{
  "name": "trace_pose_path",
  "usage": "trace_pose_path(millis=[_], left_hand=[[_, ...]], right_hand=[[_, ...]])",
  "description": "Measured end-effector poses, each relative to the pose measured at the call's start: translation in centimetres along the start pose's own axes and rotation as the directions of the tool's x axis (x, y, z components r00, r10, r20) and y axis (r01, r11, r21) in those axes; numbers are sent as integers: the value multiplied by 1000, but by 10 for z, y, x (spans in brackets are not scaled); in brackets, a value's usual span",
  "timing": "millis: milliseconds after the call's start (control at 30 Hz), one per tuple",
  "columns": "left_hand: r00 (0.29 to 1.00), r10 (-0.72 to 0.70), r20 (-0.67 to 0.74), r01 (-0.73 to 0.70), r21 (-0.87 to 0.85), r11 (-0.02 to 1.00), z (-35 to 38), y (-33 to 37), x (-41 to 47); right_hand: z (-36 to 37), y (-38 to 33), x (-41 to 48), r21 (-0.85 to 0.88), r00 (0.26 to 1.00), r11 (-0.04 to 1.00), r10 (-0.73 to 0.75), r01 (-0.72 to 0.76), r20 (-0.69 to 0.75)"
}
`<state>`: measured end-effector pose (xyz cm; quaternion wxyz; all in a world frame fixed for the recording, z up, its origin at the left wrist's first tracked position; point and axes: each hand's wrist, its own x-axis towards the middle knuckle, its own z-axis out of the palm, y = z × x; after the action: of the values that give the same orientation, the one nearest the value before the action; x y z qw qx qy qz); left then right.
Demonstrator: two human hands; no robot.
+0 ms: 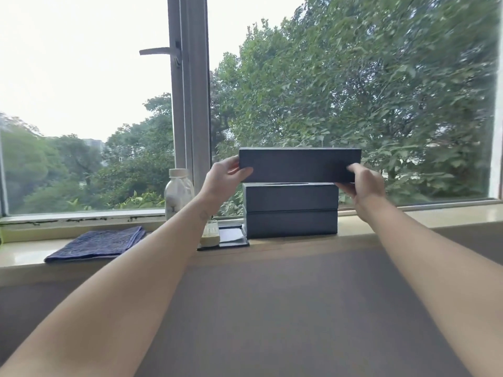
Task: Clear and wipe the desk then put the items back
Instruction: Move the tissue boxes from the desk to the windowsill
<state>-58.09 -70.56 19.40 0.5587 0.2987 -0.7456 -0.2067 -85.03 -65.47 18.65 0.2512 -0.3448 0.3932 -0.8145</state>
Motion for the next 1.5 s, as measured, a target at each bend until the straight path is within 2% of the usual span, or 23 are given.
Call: trace_pose_path(millis=[300, 400, 533, 667, 800, 933, 1100, 1233, 1367, 1500], left_hand=[[997, -68, 22, 67, 50, 996, 14, -31, 20], [997, -82, 7, 81, 70, 994, 14, -38, 29], [991, -135, 0, 133, 146, 980, 16, -50, 42], [985, -164, 58, 152, 181, 972, 18, -53, 51], [975, -186, 120, 156, 224, 962, 24, -63, 49], [981, -182, 65, 167, 181, 969, 25, -69, 49], [979, -191, 68, 174, 210, 962, 25, -69, 51], [980, -188, 62, 168, 250, 954, 27, -68, 48], [982, -183, 34, 168, 264, 950, 19, -61, 35], [989, -140, 53, 111, 365, 924, 5, -52, 20]], right_hand=[[3, 34, 28, -128, 994, 987, -89, 97, 67], [6, 36, 40, -246, 990, 960, -127, 136, 54], [10, 43, 59, -384, 992, 916, -129, 115, -11], [13, 47, 67, -569, 979, 813, -196, 126, -63], [12, 51, 71, -581, 982, 811, -161, 72, -102], [11, 56, 72, -572, 979, 817, -163, 65, -121], [12, 55, 71, -588, 982, 808, -135, 31, -133], [14, 57, 65, -631, 980, 773, -170, 69, -100], [23, 60, 49, -707, 959, 696, -269, 127, -93], [34, 66, 24, -678, 936, 699, -348, 228, -44]])
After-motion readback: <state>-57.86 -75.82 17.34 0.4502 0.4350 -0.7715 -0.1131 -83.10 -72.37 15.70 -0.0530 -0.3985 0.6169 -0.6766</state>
